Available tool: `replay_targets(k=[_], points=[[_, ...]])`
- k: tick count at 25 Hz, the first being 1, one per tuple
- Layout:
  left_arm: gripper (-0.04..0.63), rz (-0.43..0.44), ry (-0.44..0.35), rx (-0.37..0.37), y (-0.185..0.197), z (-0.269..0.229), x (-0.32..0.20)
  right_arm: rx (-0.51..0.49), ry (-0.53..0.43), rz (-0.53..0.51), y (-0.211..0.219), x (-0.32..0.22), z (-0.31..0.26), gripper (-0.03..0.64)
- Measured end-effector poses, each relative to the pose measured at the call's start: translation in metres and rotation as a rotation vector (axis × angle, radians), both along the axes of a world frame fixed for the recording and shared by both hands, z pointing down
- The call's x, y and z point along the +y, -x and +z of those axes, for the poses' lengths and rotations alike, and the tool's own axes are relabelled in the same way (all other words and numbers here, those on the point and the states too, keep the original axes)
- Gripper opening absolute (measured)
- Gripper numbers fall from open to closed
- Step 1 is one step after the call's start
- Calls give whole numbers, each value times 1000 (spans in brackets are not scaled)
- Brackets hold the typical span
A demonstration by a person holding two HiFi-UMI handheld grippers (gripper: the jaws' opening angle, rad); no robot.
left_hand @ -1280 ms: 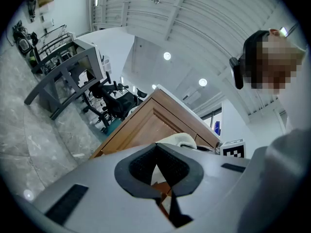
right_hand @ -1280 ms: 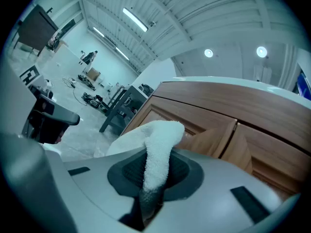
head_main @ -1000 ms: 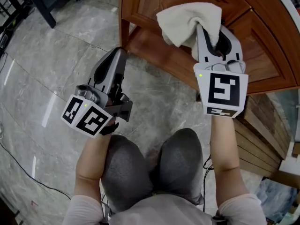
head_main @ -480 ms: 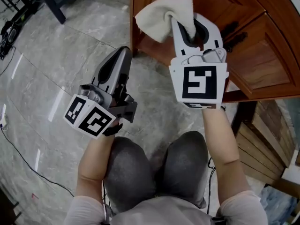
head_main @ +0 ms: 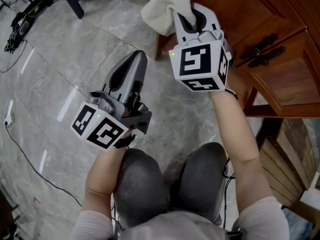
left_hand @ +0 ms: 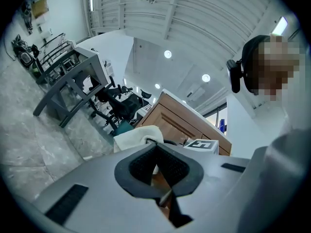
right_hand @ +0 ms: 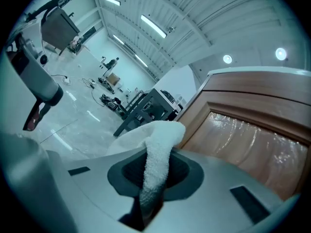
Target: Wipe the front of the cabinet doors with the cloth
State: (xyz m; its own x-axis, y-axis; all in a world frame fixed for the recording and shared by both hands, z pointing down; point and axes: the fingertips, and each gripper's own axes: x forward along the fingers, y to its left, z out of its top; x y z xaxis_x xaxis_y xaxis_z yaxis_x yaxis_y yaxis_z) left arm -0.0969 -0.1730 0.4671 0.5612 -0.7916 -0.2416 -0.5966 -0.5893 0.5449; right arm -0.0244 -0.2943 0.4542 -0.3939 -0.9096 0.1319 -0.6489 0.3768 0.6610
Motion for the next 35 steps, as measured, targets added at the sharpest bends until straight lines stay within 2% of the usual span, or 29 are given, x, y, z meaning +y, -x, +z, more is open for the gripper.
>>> replay_targets(k=[6,16,23,30,35], points=[[17,1,0,14,6,1,-2,1,-1,31,-9,-4,0,71],[17,38,-1,25,-16,4,-5,-7,-14,78,-50,15,-6,71],[17,53,-5,25,-25,4,-2,-5,2,111,-79,40,8,71],[17,60,-7,19,-35,2,1,-62,34,162,-107,60,19,71],[17,79,-6,13,-43,3,3,-50,47,189,-125,70,28,71]])
